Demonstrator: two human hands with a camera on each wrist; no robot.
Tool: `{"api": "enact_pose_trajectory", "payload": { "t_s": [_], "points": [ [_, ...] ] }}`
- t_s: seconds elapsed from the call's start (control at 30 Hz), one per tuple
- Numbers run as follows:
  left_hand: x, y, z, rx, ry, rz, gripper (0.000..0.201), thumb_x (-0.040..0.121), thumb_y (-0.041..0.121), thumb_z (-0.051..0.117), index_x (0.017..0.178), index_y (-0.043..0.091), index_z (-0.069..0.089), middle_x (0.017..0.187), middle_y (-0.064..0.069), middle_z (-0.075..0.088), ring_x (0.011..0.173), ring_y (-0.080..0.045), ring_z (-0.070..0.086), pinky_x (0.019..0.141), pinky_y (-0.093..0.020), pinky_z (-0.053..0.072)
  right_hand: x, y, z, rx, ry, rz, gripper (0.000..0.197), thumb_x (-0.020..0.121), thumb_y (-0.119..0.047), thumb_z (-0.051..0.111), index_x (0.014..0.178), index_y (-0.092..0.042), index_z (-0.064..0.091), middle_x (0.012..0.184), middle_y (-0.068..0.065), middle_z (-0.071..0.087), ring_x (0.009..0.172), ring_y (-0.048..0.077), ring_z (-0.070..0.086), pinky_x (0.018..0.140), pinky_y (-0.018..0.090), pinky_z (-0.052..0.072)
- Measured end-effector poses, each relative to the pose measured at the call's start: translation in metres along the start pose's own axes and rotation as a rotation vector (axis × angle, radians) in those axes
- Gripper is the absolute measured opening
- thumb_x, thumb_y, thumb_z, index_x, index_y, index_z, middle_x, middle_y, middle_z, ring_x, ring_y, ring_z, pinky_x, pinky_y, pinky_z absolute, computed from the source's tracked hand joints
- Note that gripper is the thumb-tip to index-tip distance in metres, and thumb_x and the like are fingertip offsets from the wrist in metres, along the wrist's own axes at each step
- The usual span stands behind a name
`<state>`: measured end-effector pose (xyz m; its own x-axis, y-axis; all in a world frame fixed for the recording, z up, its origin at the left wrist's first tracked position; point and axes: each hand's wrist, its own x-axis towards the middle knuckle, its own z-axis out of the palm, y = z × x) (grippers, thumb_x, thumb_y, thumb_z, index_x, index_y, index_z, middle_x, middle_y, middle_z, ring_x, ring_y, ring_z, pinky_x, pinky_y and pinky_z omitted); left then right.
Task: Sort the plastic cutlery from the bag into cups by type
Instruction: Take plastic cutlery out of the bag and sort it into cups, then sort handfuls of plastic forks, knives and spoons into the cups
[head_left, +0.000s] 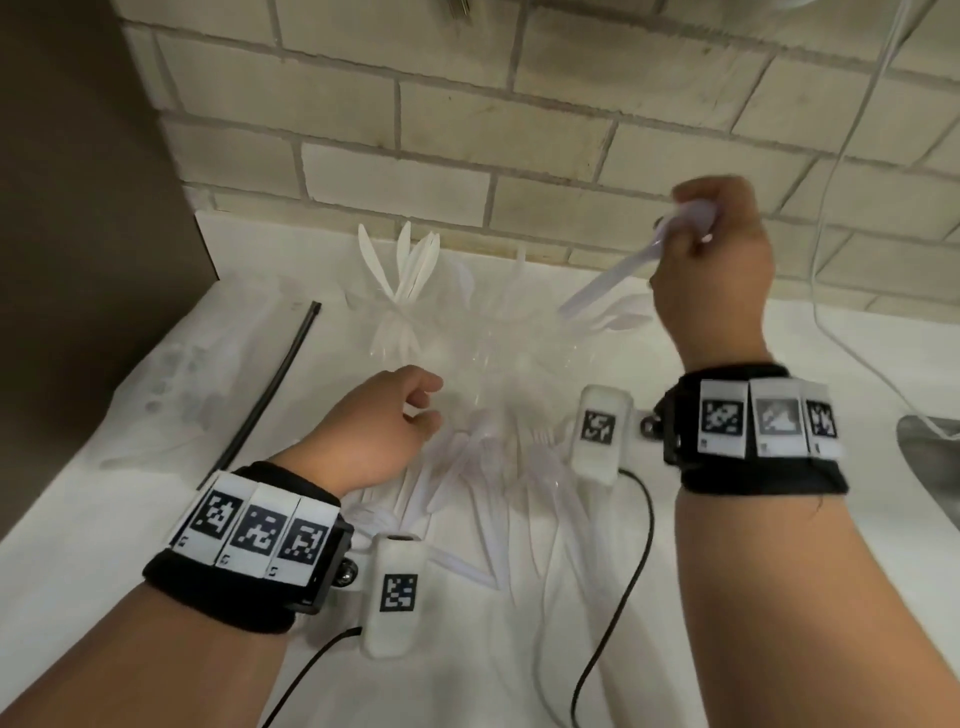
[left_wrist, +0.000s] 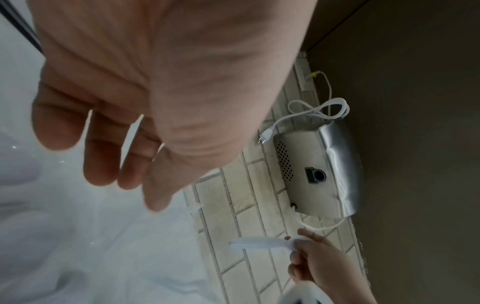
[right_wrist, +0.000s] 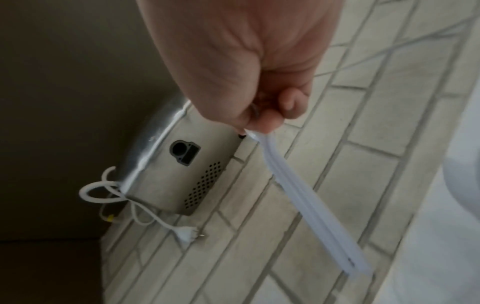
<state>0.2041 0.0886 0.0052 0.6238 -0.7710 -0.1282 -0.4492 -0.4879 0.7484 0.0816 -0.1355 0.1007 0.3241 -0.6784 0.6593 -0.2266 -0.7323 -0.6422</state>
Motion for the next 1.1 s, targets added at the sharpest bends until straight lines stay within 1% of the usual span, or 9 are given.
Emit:
{"api": "enact_pose_trajectory", "payload": {
  "t_s": [0.13, 0.33, 0.47, 0.57, 0.7, 0.83, 0.9, 0.97, 1.1],
  "points": [
    [-0.005, 0.004, 0.006, 0.132, -0.112, 0.016, 0.046, 0.085, 0.035, 0.067, 0.127, 0.032, 0.05, 0.115, 0.008, 0.051, 0.086, -0.003, 0.051, 0.071, -0.017, 0.039, 0.026, 0.019, 0.01, -0.084, 0.028, -0.056, 0.033, 0.088, -0.002, 0.034, 0.113, -0.005, 0.056, 0.083, 0.005, 0.058, 0.071, 0.018, 0.054, 0.059, 0.02, 0.037],
    [-0.003, 0.008, 0.011, 0.175, -0.128, -0.008, 0.048, 0.079, 0.027, 0.072, 0.123, 0.032, 0.052, 0.112, 0.009, 0.05, 0.089, -0.007, 0.053, 0.072, -0.018, 0.04, 0.026, 0.047, 0.04, -0.239, -0.247, 0.069, 0.037, 0.09, 0.001, 0.034, 0.12, -0.008, 0.054, 0.088, 0.008, 0.06, 0.076, 0.023, 0.053, 0.058, 0.017, 0.03],
    [-0.004, 0.008, 0.011, 0.181, -0.131, -0.008, 0.044, 0.077, 0.026, 0.074, 0.116, 0.031, 0.055, 0.107, 0.008, 0.052, 0.085, -0.007, 0.054, 0.068, -0.016, 0.042, 0.025, 0.048, 0.043, -0.372, -0.44, 0.169, 0.043, 0.098, -0.015, 0.042, 0.141, -0.015, 0.041, 0.126, 0.014, 0.061, 0.111, 0.03, 0.06, 0.083, 0.026, 0.044],
    [-0.009, 0.009, 0.01, 0.163, -0.154, -0.015, 0.039, 0.073, 0.022, 0.077, 0.104, 0.031, 0.056, 0.095, 0.007, 0.057, 0.075, -0.006, 0.055, 0.066, -0.023, 0.049, 0.027, 0.038, 0.029, -0.374, -0.372, 0.173, 0.046, 0.097, -0.019, 0.05, 0.142, -0.014, 0.04, 0.134, 0.013, 0.055, 0.121, 0.026, 0.054, 0.09, 0.024, 0.04],
    [-0.015, 0.011, 0.013, 0.258, -0.195, 0.032, 0.049, 0.069, 0.029, 0.08, 0.11, 0.033, 0.052, 0.1, 0.008, 0.054, 0.078, -0.004, 0.053, 0.064, -0.017, 0.042, 0.005, 0.029, -0.006, -0.418, -0.391, 0.203, 0.027, 0.087, -0.024, 0.063, 0.112, -0.016, 0.06, 0.107, 0.009, 0.069, 0.095, 0.024, 0.065, 0.085, 0.024, 0.047],
    [-0.02, 0.016, 0.026, 0.405, -0.219, 0.066, 0.065, 0.068, 0.028, 0.076, 0.125, 0.032, 0.046, 0.118, 0.004, 0.042, 0.106, -0.018, 0.048, 0.083, -0.024, 0.044, -0.049, 0.022, -0.036, -0.551, -0.885, 0.462, 0.034, 0.078, -0.03, 0.076, 0.102, -0.013, 0.06, 0.078, 0.008, 0.071, 0.059, 0.017, 0.062, 0.065, 0.027, 0.053],
    [-0.021, 0.019, 0.034, 0.505, -0.247, 0.07, 0.068, 0.07, 0.026, 0.073, 0.13, 0.032, 0.042, 0.124, 0.002, 0.04, 0.113, -0.023, 0.043, 0.09, -0.03, 0.044, -0.075, 0.018, -0.046, -0.603, -1.098, 0.602, 0.049, 0.071, -0.033, 0.083, 0.107, -0.013, 0.056, 0.08, 0.007, 0.071, 0.064, 0.017, 0.067, 0.063, 0.029, 0.056],
    [-0.02, 0.023, 0.042, 0.573, -0.255, 0.068, 0.067, 0.072, 0.023, 0.07, 0.132, 0.031, 0.041, 0.128, 0.0, 0.041, 0.115, -0.025, 0.043, 0.093, -0.034, 0.043, -0.094, 0.017, -0.049, -0.623, -1.197, 0.7, 0.057, 0.065, -0.035, 0.086, 0.107, -0.01, 0.057, 0.085, 0.01, 0.072, 0.076, 0.021, 0.072, 0.076, 0.037, 0.06],
    [-0.015, 0.028, 0.052, 0.623, -0.24, 0.05, 0.057, 0.077, 0.023, 0.067, 0.13, 0.026, 0.045, 0.126, -0.004, 0.045, 0.113, -0.027, 0.048, 0.093, -0.035, 0.042, -0.117, 0.018, -0.04, -0.654, -1.225, 0.643, 0.034, 0.079, -0.04, 0.073, 0.085, -0.007, 0.066, 0.072, 0.009, 0.072, 0.07, 0.023, 0.072, 0.078, 0.032, 0.057]
  ]
}}
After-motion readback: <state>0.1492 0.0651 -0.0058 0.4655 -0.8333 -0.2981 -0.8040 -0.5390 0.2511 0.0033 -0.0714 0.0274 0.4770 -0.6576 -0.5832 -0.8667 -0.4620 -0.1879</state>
